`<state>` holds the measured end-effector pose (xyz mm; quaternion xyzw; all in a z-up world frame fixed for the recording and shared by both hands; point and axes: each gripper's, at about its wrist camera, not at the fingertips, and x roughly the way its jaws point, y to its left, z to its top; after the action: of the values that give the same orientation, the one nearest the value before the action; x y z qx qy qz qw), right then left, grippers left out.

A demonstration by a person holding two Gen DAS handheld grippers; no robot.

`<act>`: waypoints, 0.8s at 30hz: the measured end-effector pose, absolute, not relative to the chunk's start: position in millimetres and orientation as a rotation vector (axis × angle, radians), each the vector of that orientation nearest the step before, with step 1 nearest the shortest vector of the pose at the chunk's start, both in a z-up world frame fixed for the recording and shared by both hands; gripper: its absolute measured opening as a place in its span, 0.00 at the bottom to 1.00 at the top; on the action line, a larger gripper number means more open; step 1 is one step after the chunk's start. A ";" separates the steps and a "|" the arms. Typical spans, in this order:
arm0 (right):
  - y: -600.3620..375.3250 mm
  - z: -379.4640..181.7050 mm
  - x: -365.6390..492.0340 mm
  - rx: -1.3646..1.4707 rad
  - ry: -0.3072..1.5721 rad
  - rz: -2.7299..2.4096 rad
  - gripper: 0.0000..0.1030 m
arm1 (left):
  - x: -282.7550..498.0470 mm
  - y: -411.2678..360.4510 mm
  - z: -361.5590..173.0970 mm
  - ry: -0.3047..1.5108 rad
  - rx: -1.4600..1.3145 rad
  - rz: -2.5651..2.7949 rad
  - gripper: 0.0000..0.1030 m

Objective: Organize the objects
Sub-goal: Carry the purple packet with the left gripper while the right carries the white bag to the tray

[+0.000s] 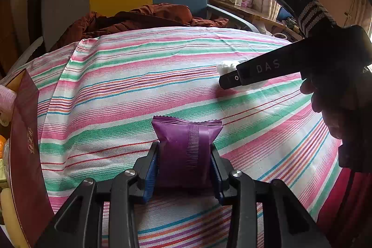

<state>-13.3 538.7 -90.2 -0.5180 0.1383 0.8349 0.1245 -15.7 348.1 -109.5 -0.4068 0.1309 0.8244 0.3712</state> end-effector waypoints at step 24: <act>524.1 -95.4 -16.1 -1.566 0.324 2.440 0.37 | -0.8 323.7 -70.1 0.310 -1.035 2.076 0.37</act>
<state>-16.1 524.1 -95.4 -0.5334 0.1102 0.8312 0.1118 -0.8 323.7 -70.1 -0.4071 0.1219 0.8168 0.3902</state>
